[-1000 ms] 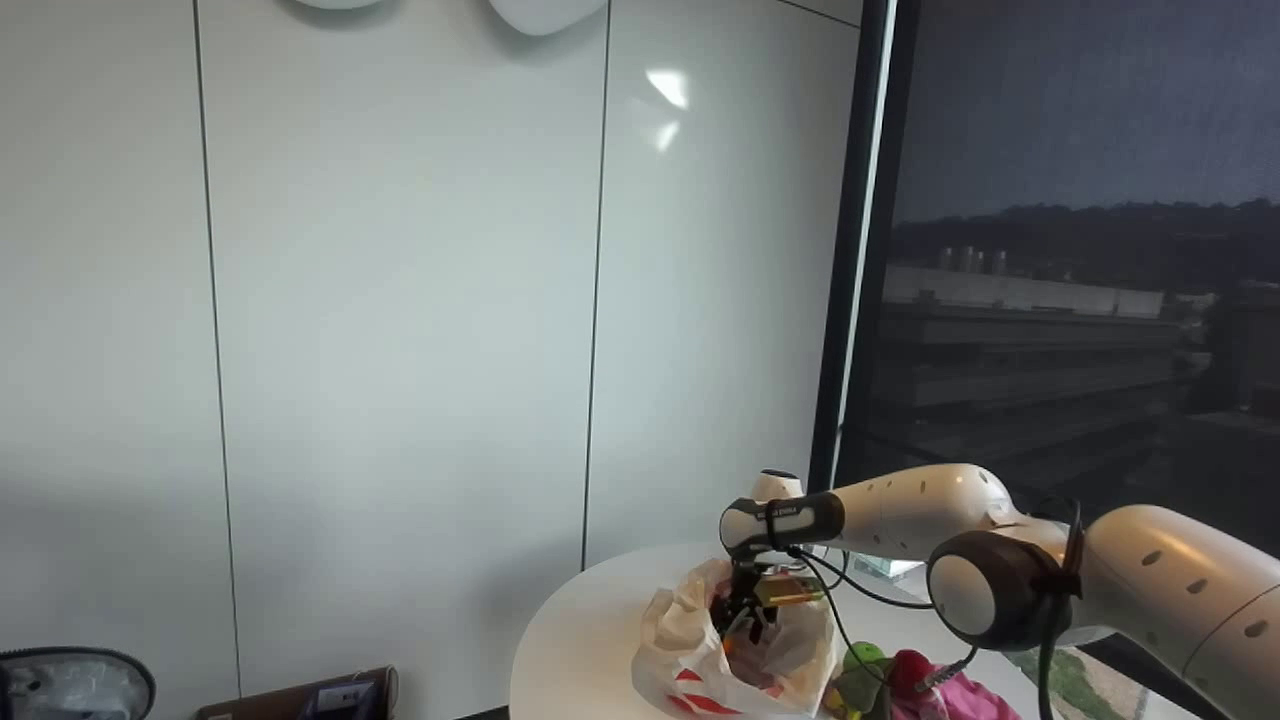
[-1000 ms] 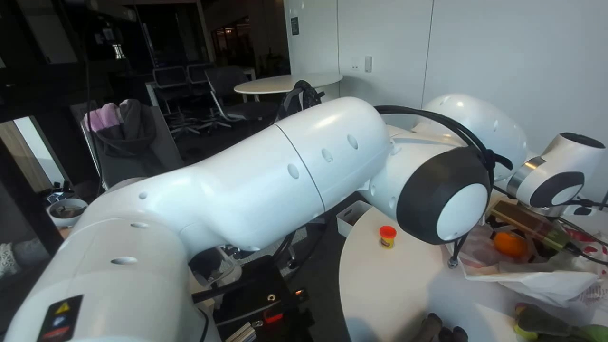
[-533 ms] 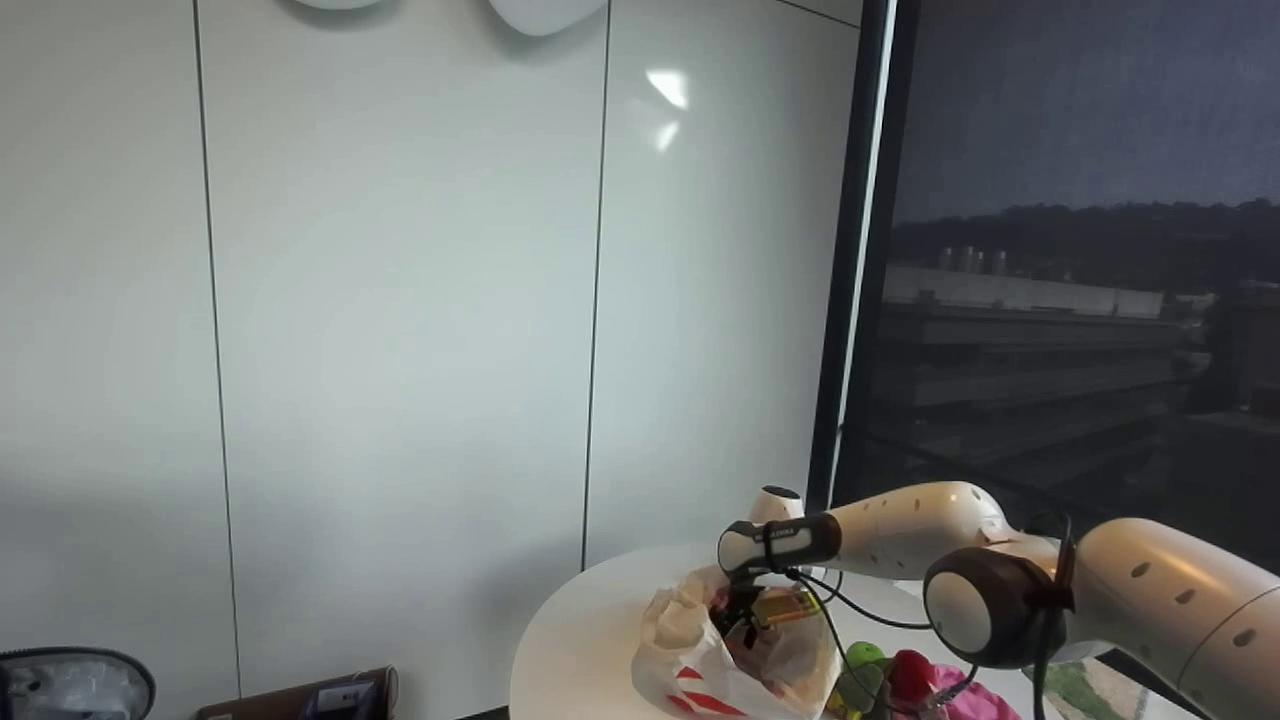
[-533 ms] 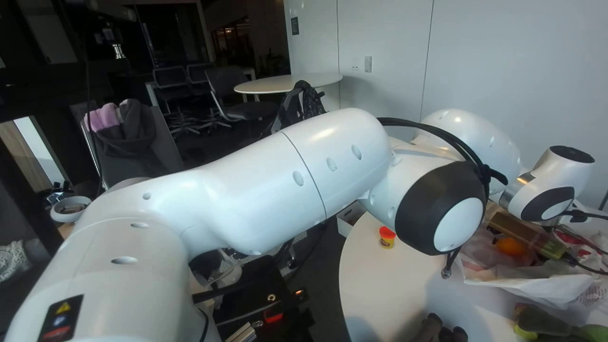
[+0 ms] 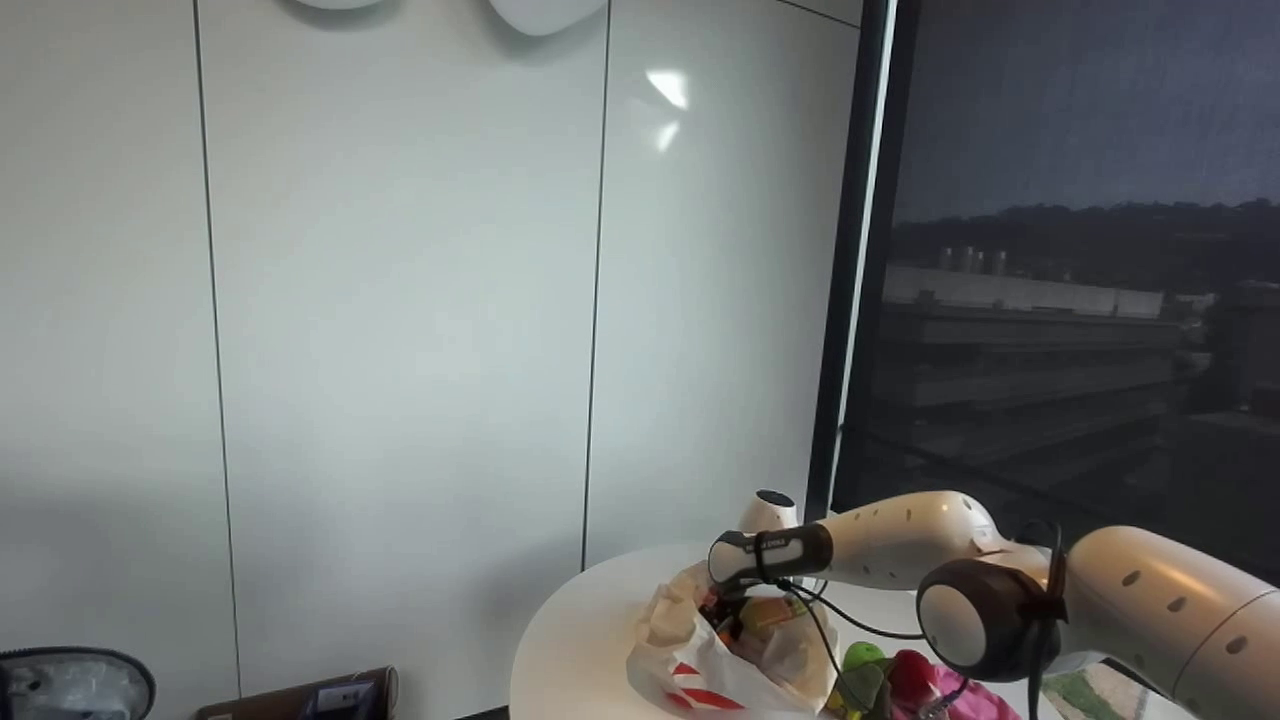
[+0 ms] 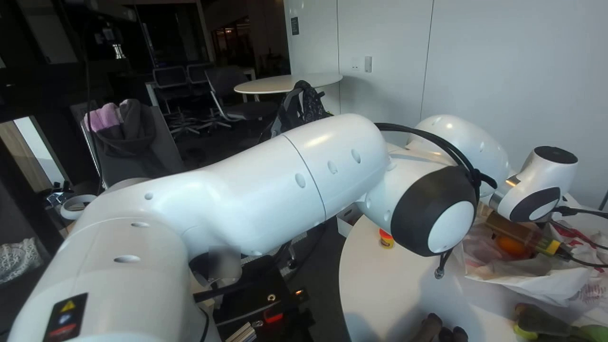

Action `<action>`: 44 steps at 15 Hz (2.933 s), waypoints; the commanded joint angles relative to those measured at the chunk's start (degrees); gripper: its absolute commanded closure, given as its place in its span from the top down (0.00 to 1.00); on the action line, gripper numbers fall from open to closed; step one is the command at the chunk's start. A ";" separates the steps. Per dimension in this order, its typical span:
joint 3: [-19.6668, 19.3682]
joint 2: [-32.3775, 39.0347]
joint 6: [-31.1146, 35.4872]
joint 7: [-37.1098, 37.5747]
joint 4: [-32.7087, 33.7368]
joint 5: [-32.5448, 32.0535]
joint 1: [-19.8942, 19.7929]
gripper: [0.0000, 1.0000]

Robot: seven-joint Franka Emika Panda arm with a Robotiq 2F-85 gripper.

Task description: Remove some items from the plastic bag and put it on the table

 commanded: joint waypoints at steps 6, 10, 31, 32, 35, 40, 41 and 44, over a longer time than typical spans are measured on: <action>-0.43 2.46 3.26 -2.34 4.19 -0.80 0.87 0.54; -1.29 -1.79 -4.27 -1.58 1.31 -1.19 0.98 0.54; -11.68 -17.34 -65.30 7.08 1.39 -10.04 -1.87 0.54; -12.39 -16.89 -65.27 7.92 1.23 -10.24 -2.27 0.54; -14.21 -14.31 -61.14 10.68 1.05 -10.57 -3.19 0.54; -17.88 -6.42 -43.62 14.65 1.74 -13.94 -3.10 0.54; -19.03 -4.94 -41.10 15.66 1.78 -15.52 -2.91 0.54; -20.34 -2.87 -36.98 20.34 1.44 -16.97 -2.77 0.91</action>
